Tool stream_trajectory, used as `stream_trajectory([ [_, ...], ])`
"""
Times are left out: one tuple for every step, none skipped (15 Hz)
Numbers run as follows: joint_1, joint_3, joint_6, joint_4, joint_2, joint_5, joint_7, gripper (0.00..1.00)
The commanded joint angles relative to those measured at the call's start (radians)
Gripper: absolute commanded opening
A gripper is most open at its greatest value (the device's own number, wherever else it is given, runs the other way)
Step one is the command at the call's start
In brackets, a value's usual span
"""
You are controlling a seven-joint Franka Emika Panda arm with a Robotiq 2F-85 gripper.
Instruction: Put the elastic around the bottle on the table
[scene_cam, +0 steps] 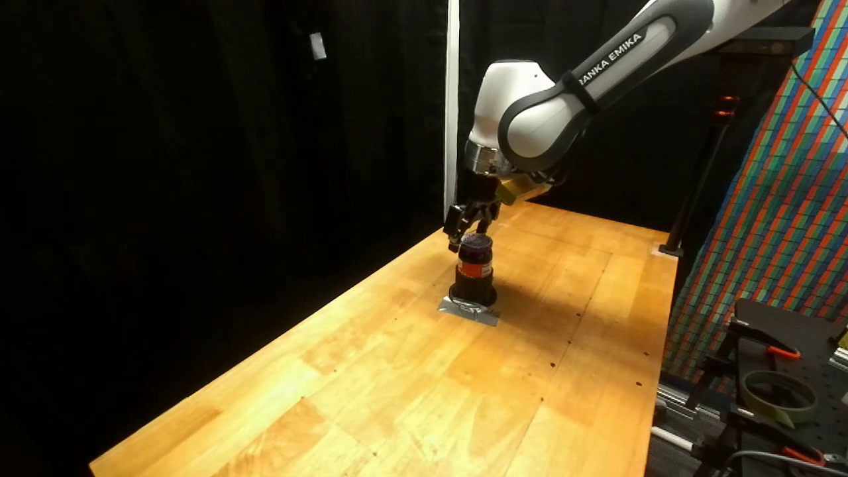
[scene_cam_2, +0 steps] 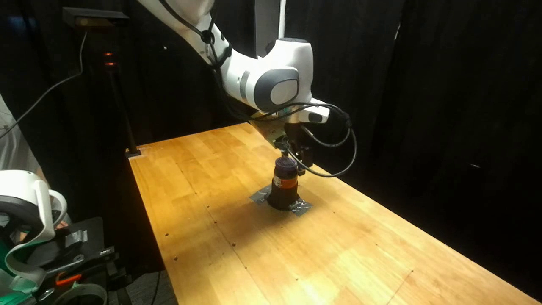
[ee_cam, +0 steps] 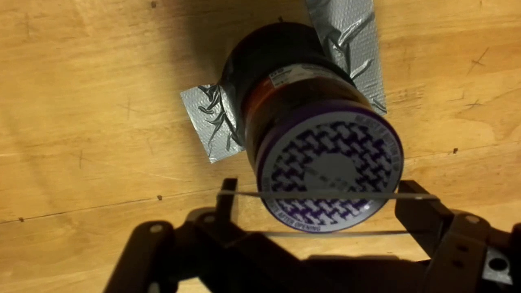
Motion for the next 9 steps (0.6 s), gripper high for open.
stream_trajectory([
  [0.015, -0.018, 0.028, 0.055, 0.051, -0.014, -0.018, 1.00],
  [0.016, -0.020, 0.025, 0.063, 0.061, -0.014, -0.017, 1.00],
  [0.012, -0.016, 0.014, 0.066, 0.065, -0.007, -0.024, 1.00],
  [0.010, -0.015, 0.005, 0.068, 0.068, -0.004, -0.027, 1.00],
  [0.003, -0.007, -0.034, 0.067, 0.062, 0.009, -0.031, 1.00],
  [0.002, -0.006, -0.065, 0.064, 0.056, 0.012, -0.029, 1.00],
  [-0.004, 0.000, -0.114, 0.051, 0.037, 0.020, -0.034, 1.00],
  [-0.004, -0.001, -0.141, 0.042, 0.024, 0.021, -0.030, 1.00],
  [-0.007, 0.001, -0.170, 0.029, 0.005, 0.026, -0.034, 1.00],
])
